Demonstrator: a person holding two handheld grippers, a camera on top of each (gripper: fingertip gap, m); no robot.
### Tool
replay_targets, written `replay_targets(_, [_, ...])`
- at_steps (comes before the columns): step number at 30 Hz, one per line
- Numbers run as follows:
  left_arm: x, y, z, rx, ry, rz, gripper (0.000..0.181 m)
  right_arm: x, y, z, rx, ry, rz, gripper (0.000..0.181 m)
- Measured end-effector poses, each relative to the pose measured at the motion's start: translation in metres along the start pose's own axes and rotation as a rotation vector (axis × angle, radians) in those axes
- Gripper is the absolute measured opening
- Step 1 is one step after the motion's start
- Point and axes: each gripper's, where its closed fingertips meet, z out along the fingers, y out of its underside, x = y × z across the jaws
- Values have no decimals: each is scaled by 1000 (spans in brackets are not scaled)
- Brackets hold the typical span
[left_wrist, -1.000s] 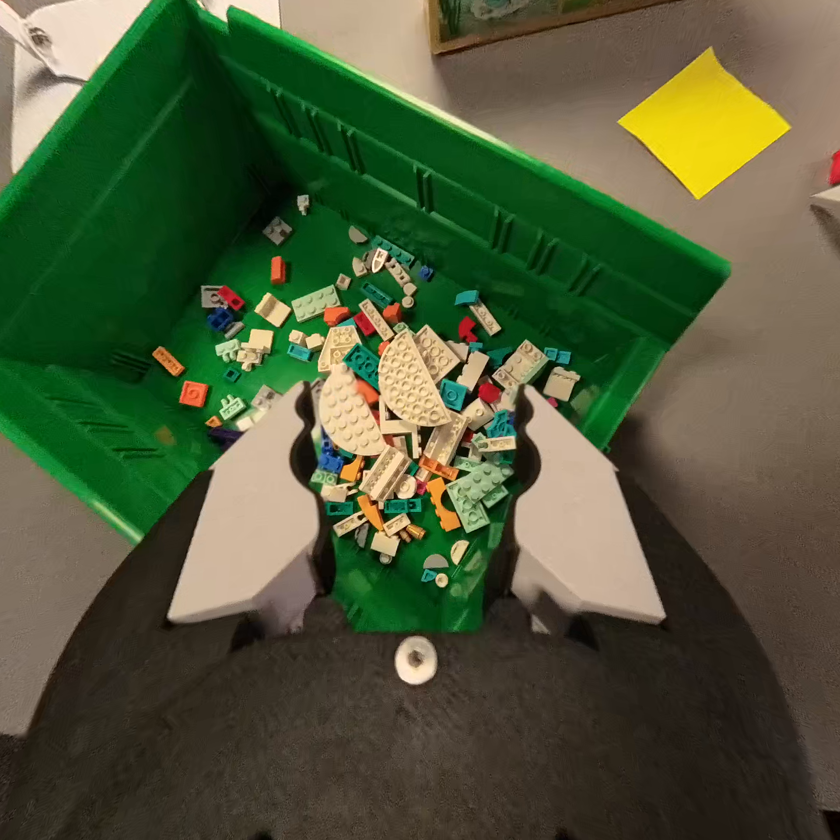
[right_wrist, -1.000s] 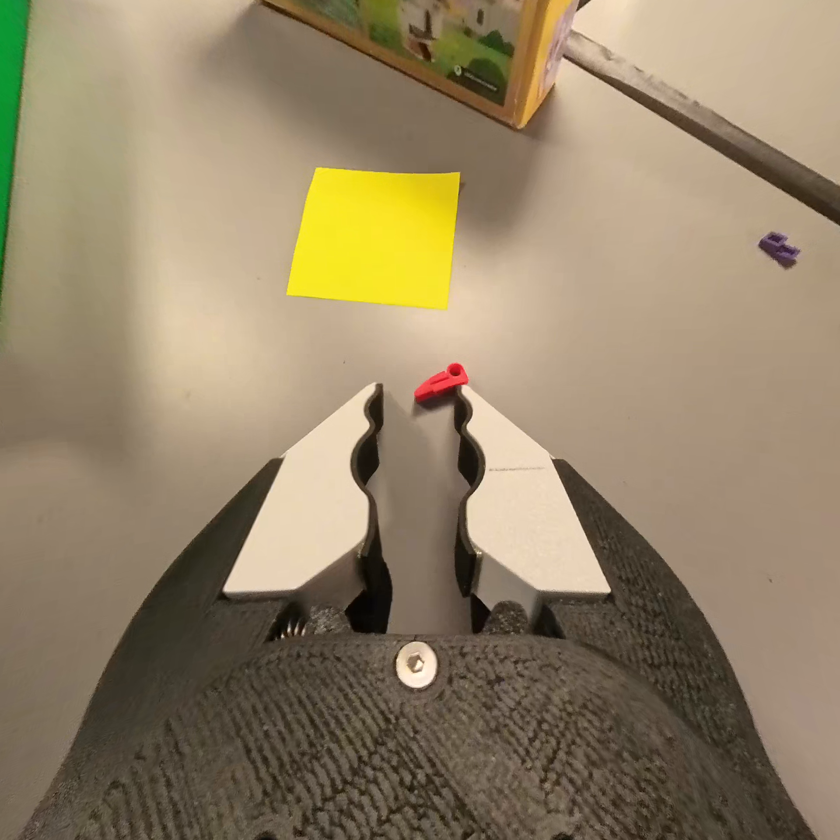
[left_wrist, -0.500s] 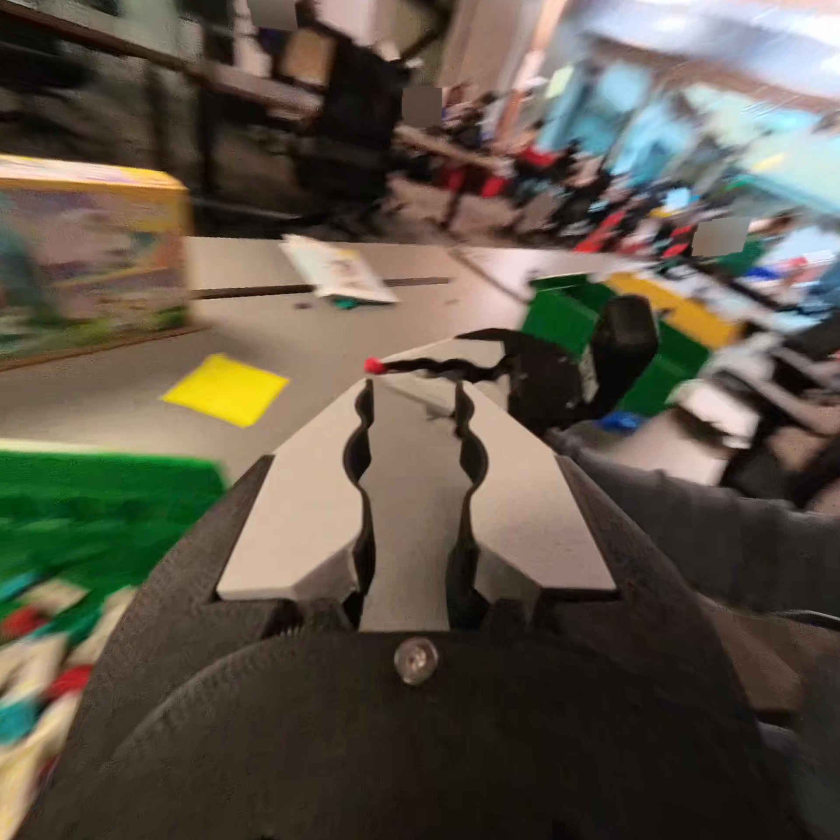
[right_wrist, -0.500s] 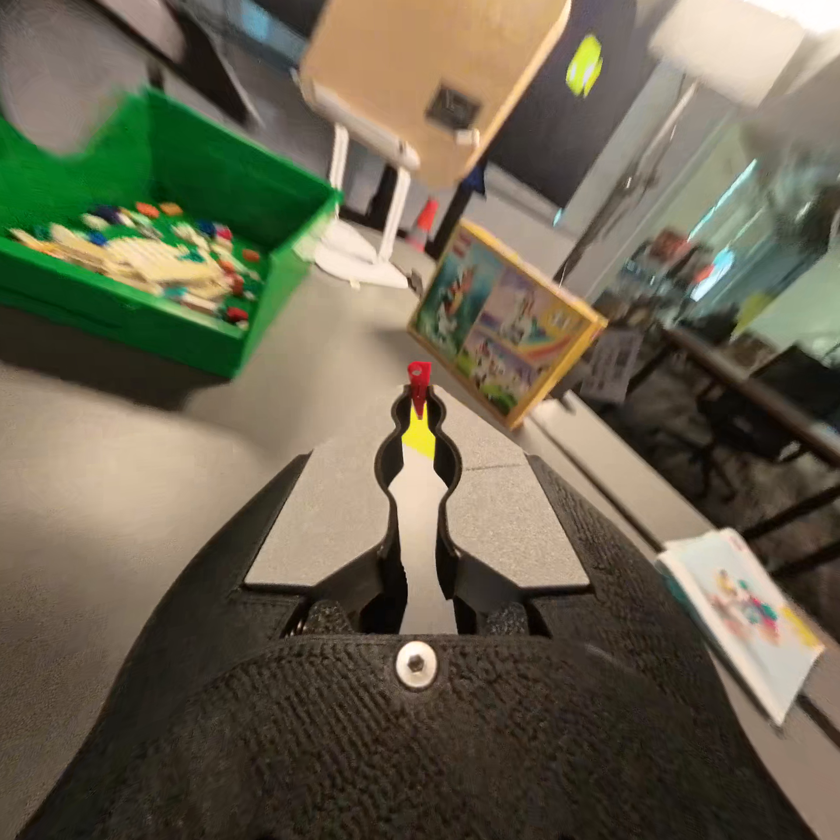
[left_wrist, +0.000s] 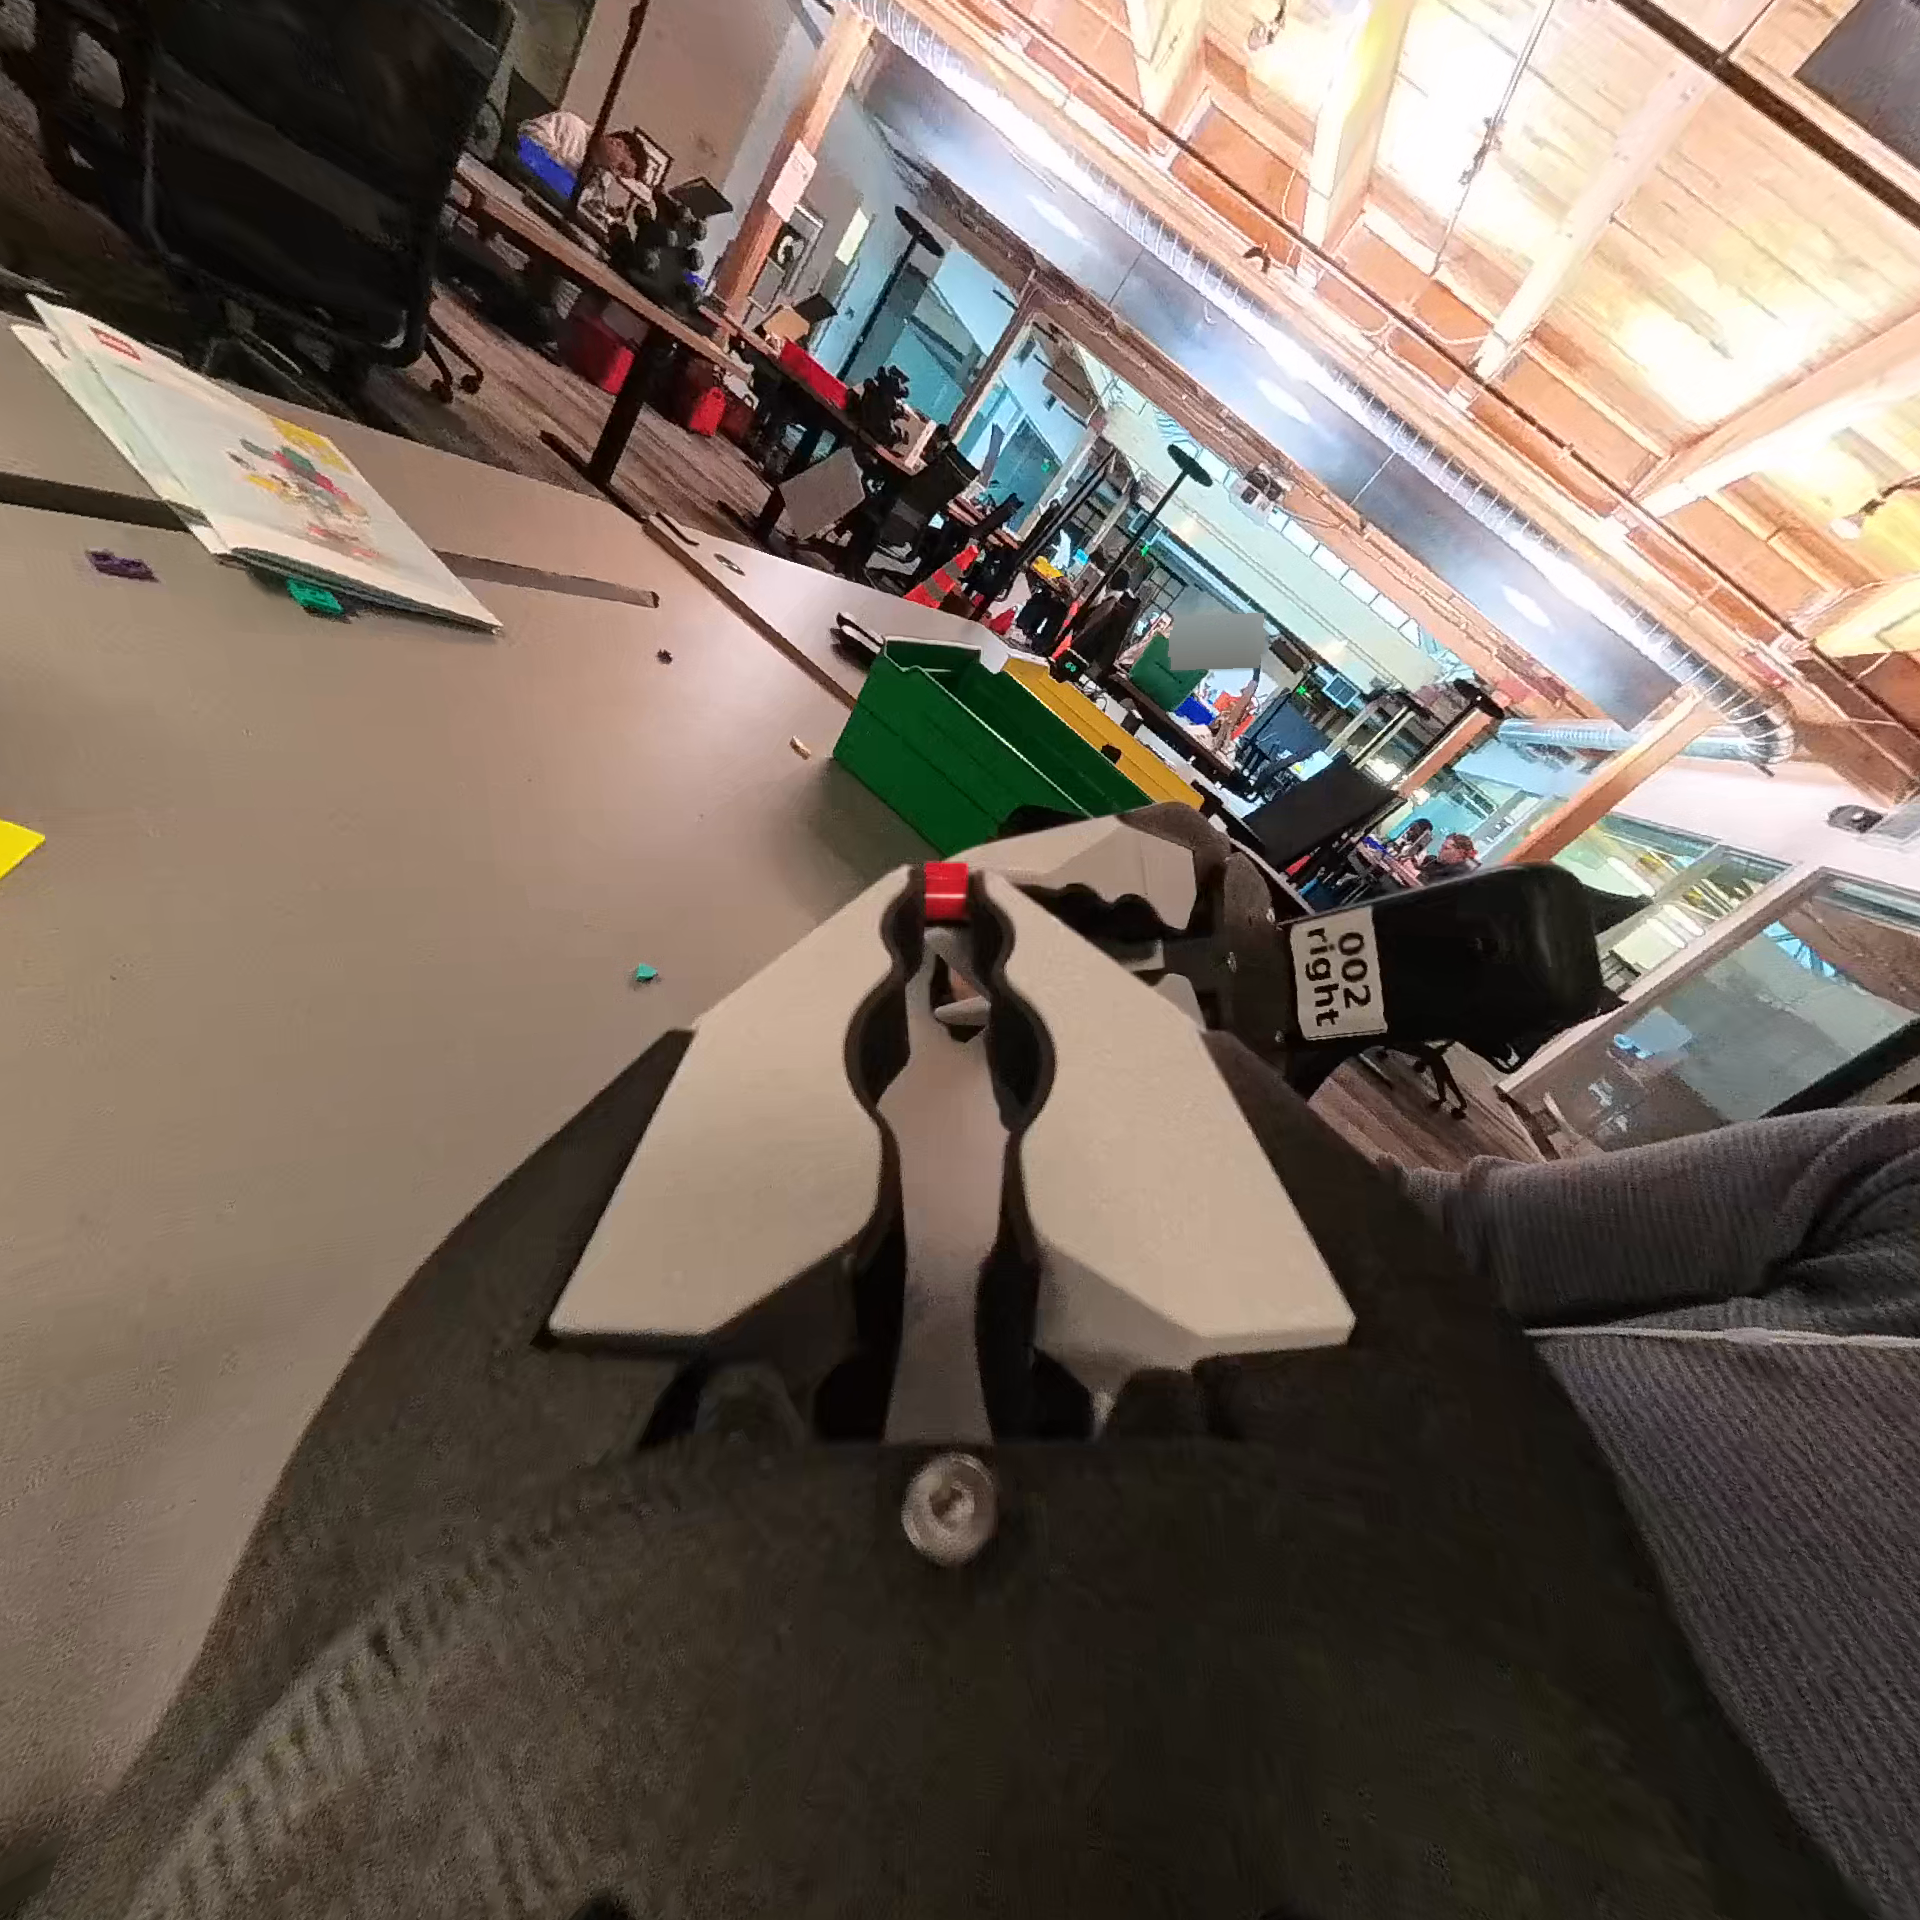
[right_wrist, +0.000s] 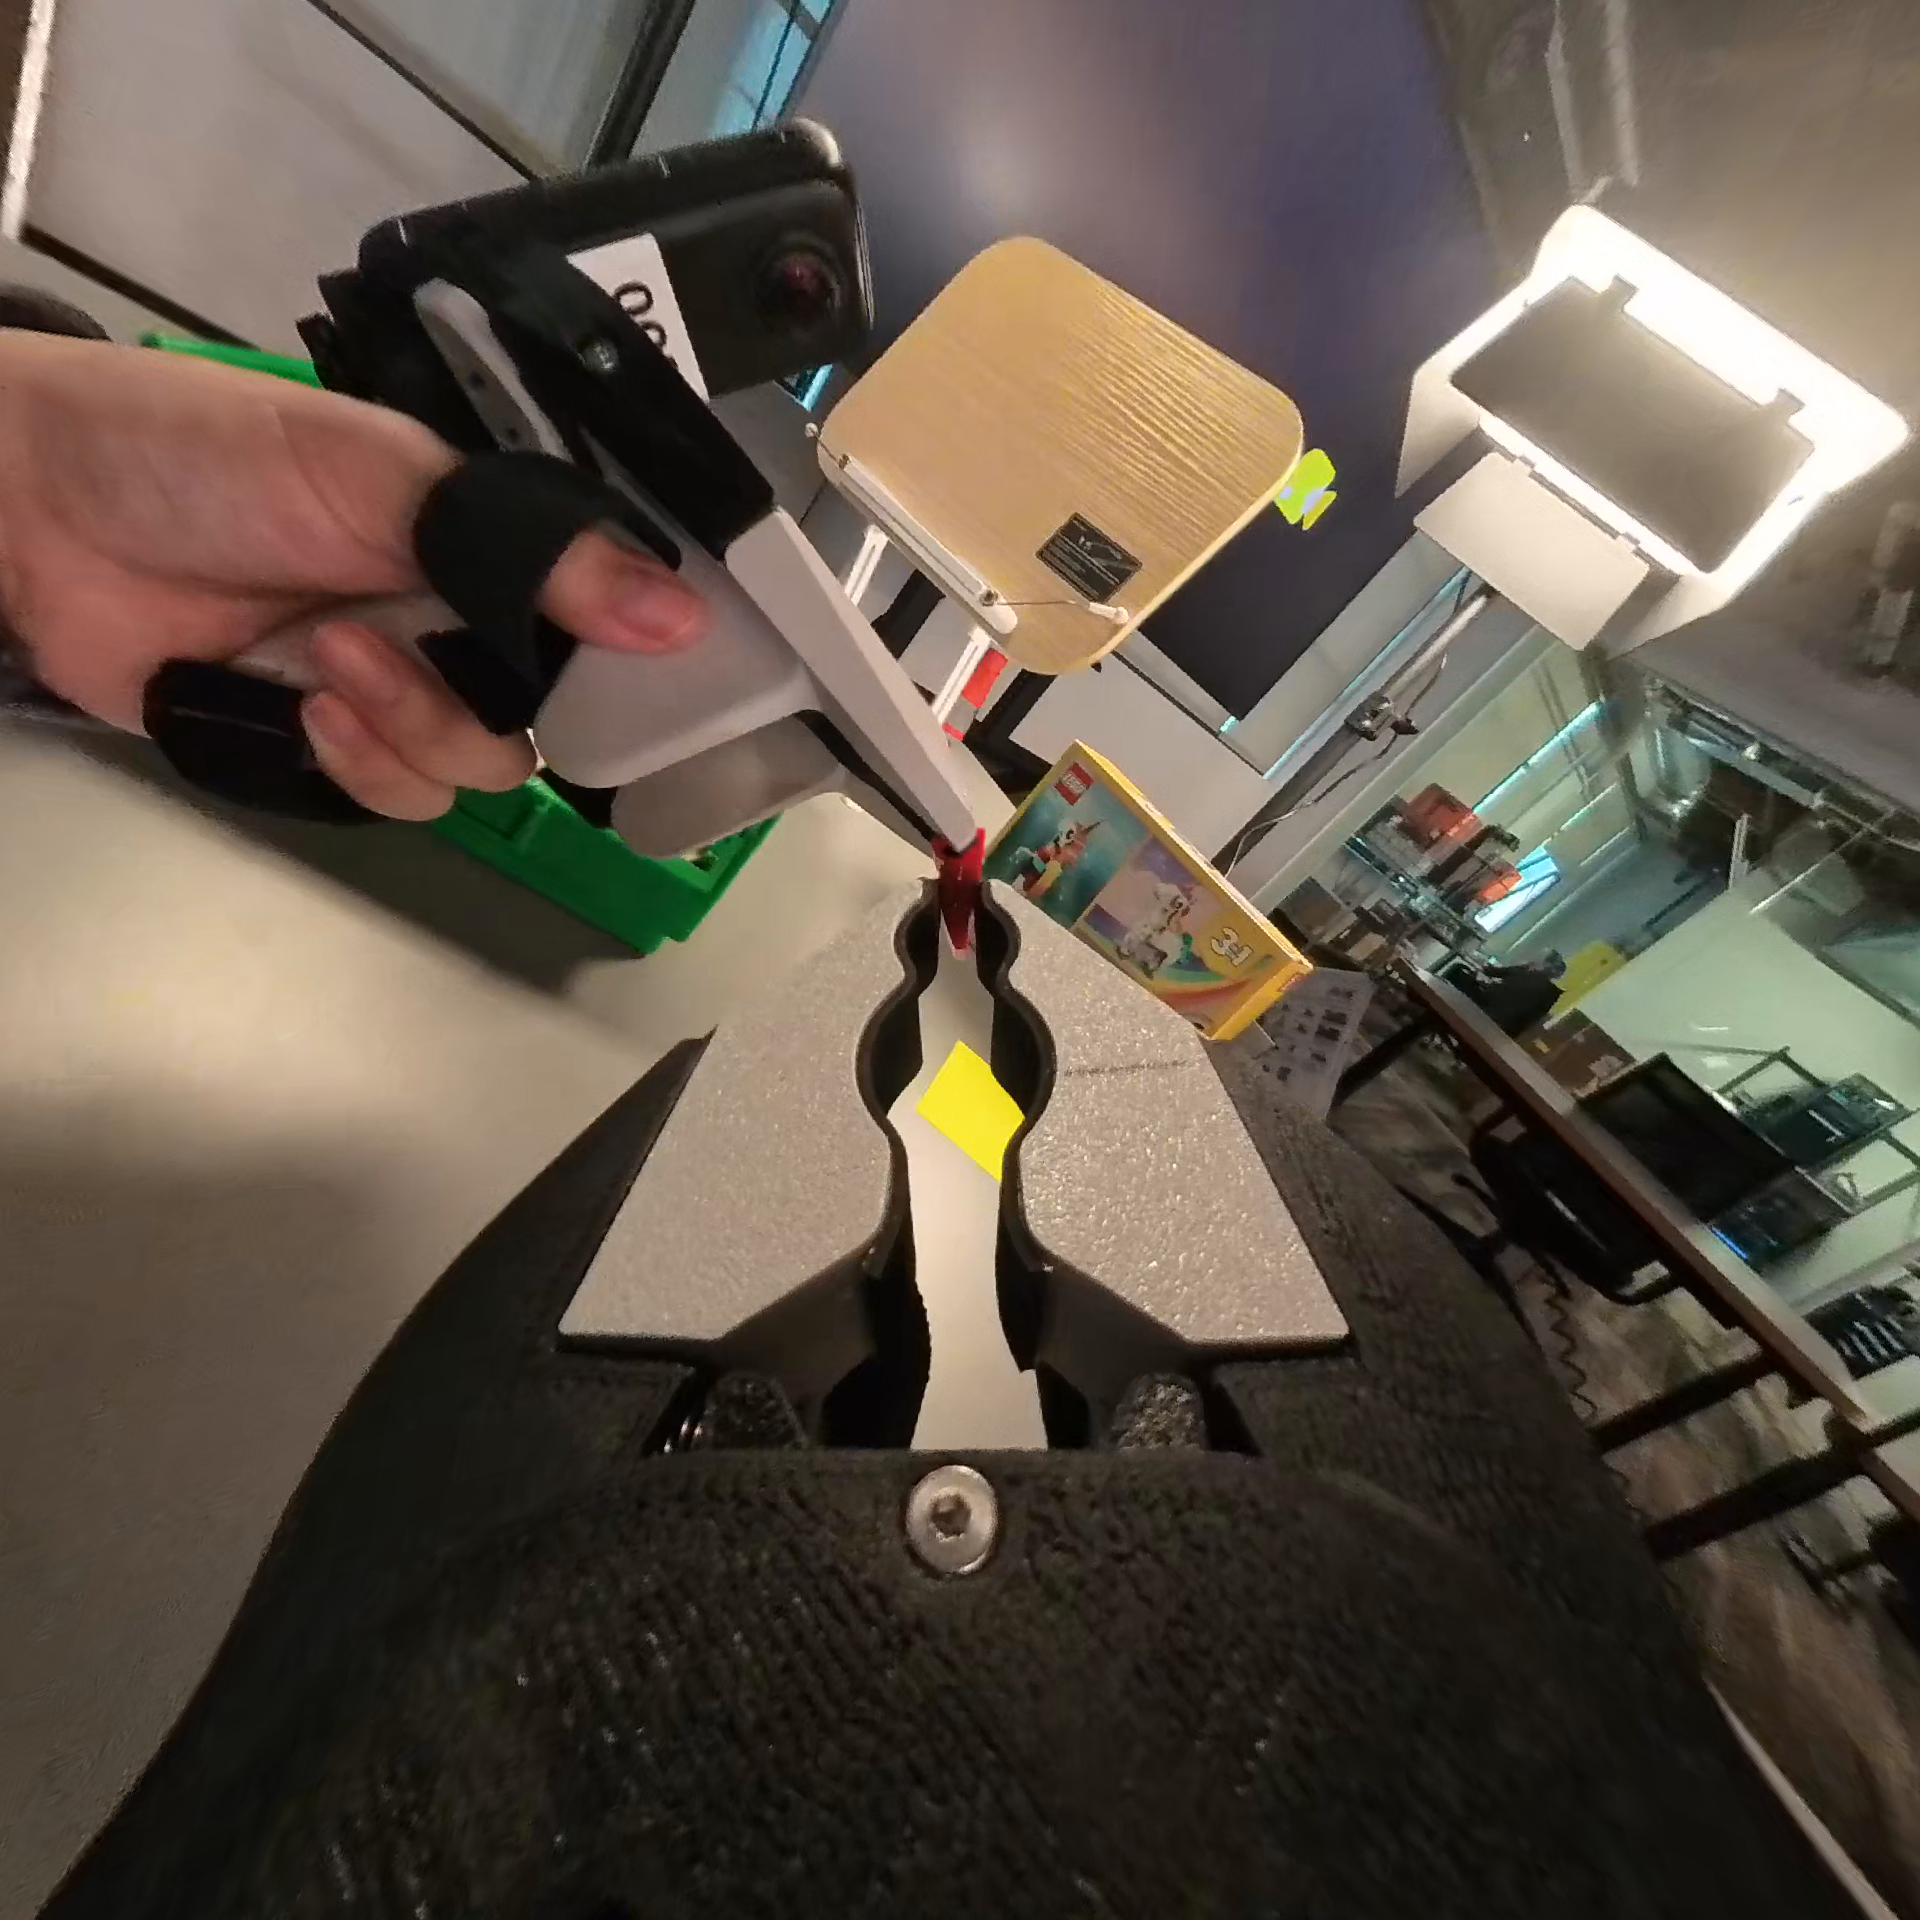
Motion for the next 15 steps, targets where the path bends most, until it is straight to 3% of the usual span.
replay_targets(4, [7,-8,-7,43,68,-65,5,-3,-13,-2,72,-41,82,13])
replay_targets(6, [12,-15,-12,89,111,-76,6,0,-17,-3,101,-86,262,23])
replay_targets(11, [26,-35,-21,255,215,-82,5,8,-35,-1,231,-212,872,19])
replay_targets(15, [32,-41,-22,326,237,-53,6,13,-46,2,352,-238,1102,15])
